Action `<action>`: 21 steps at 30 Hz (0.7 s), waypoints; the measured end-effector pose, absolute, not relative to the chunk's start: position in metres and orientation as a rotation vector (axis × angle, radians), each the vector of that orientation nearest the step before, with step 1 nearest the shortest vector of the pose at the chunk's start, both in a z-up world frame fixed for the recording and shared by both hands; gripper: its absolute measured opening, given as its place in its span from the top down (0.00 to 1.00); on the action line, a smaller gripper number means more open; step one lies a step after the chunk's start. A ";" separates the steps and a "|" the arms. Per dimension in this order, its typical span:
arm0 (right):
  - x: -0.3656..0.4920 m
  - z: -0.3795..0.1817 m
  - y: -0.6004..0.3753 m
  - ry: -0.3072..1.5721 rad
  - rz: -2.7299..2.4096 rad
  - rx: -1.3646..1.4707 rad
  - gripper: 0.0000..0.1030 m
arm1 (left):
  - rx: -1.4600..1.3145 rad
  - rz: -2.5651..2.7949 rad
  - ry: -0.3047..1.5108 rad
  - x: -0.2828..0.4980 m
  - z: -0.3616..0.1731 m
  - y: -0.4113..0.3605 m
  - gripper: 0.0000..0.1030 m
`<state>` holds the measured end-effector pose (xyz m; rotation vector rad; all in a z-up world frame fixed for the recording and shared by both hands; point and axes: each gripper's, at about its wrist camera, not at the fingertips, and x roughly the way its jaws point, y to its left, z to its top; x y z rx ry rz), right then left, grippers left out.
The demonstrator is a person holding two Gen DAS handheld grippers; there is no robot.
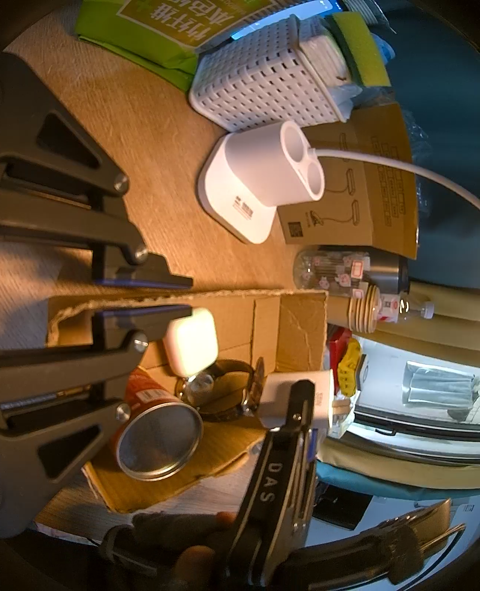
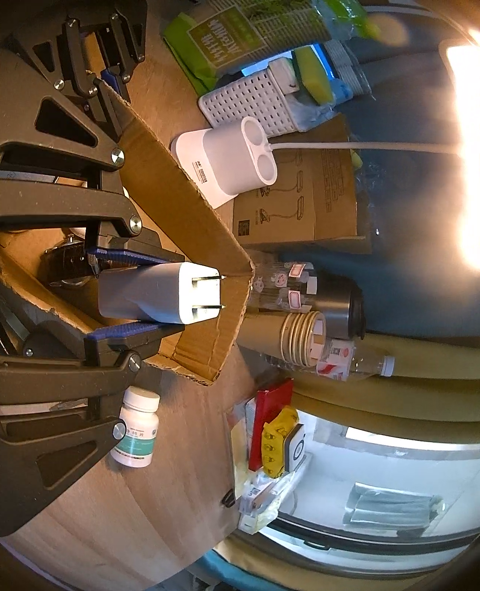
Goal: Organize rigid objects
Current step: 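Lift the charger with the right gripper and carry it over the box, then lower the charger into the box and open the right gripper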
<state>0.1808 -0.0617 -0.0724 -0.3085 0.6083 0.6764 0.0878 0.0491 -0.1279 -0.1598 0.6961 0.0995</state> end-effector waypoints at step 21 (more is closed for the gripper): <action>0.213 -0.075 -0.051 0.629 0.663 -0.364 0.72 | -0.161 0.096 0.697 0.089 -0.126 0.049 0.91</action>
